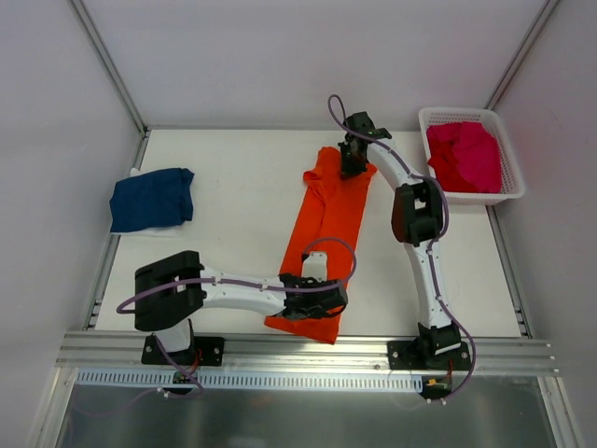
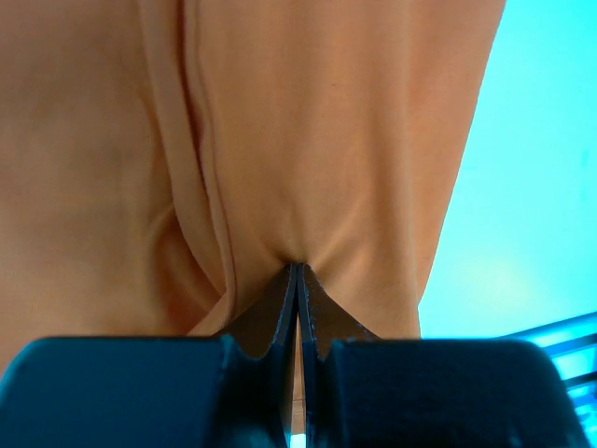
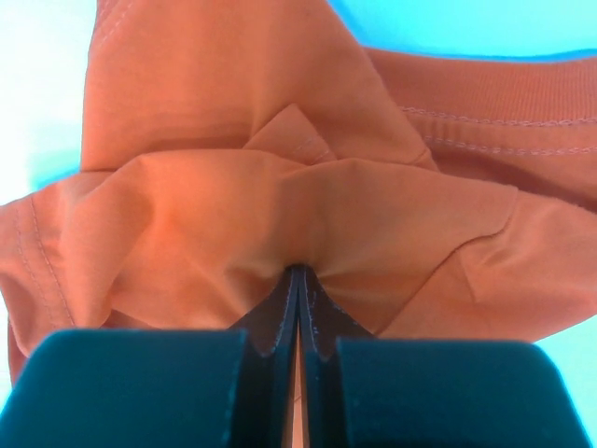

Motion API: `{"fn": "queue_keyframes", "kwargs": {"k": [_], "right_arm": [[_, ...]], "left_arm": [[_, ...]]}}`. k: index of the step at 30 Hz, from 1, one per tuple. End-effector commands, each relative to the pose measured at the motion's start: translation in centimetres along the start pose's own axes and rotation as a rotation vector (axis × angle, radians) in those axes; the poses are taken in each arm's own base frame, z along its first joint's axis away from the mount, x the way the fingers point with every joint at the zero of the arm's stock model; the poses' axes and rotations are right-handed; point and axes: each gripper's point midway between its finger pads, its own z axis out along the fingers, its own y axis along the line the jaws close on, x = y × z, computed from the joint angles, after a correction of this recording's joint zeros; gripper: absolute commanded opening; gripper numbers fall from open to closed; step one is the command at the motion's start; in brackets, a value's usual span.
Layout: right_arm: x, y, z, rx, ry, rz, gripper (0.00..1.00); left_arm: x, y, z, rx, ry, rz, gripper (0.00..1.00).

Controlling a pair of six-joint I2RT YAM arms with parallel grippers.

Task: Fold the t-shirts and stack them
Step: Fold the tshirt

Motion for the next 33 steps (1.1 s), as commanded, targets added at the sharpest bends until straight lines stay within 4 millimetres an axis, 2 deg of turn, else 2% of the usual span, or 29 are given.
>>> {"fn": "queue_keyframes", "kwargs": {"k": [1, 6, 17, 20, 22, 23, 24, 25, 27, 28, 29, 30, 31, 32, 33], "right_arm": [[-1.6, 1.4, 0.4, -0.071, -0.043, 0.007, 0.0], [-2.6, 1.6, 0.5, -0.122, -0.067, 0.023, 0.02], [-5.0, 2.6, 0.9, -0.253, -0.134, 0.058, 0.07], [-5.3, 2.9, 1.0, -0.273, -0.151, 0.043, 0.06], [-6.3, 3.2, -0.2, -0.283, -0.195, 0.012, 0.05], [-7.4, 3.4, -0.9, -0.291, -0.246, -0.005, 0.05], [-8.3, 3.7, -2.7, -0.295, -0.285, -0.02, 0.05], [-9.1, 3.8, -3.9, -0.295, -0.323, -0.049, 0.1], [-11.5, 4.1, -7.2, -0.278, -0.417, -0.089, 0.15], [-13.3, 4.3, -10.9, -0.275, -0.487, -0.108, 0.25], [-14.0, 4.1, -12.9, -0.254, -0.518, -0.123, 0.34], [-14.5, 4.2, -15.0, -0.245, -0.543, -0.129, 0.4], [-15.2, 4.5, -19.6, -0.243, -0.593, -0.139, 0.49], [-15.1, 4.6, -21.7, -0.244, -0.61, -0.141, 0.55], [-14.6, 4.8, -23.4, -0.241, -0.611, -0.139, 0.56]], "left_arm": [[0.9, -1.3, -0.1, 0.014, 0.051, 0.045, 0.0], [0.4, -3.6, 0.2, 0.046, 0.054, 0.065, 0.0], [-0.5, -6.7, 0.6, 0.092, 0.042, 0.104, 0.0], [-1.0, -6.4, 0.4, 0.085, 0.018, 0.123, 0.0], [-2.3, -6.1, -0.2, 0.076, -0.035, 0.146, 0.0], [-3.0, -6.1, -0.5, 0.071, -0.059, 0.165, 0.0], [-3.9, -6.0, -0.9, 0.063, -0.086, 0.178, 0.0], [-6.0, -6.4, -2.0, 0.053, -0.15, 0.183, 0.0], [-8.8, -6.6, -3.4, 0.045, -0.219, 0.229, 0.0], [-11.1, -7.5, -5.4, 0.075, -0.274, 0.215, 0.0], [-12.8, -7.2, -6.3, 0.064, -0.323, 0.248, 0.0], [-15.3, -7.0, -8.3, 0.08, -0.377, 0.218, 0.04], [-16.9, -6.6, -9.6, 0.079, -0.416, 0.226, 0.13], [-18.5, -5.7, -10.7, 0.063, -0.463, 0.207, 0.35], [-20.6, -4.2, -12.5, 0.059, -0.512, 0.162, 0.49]]}}
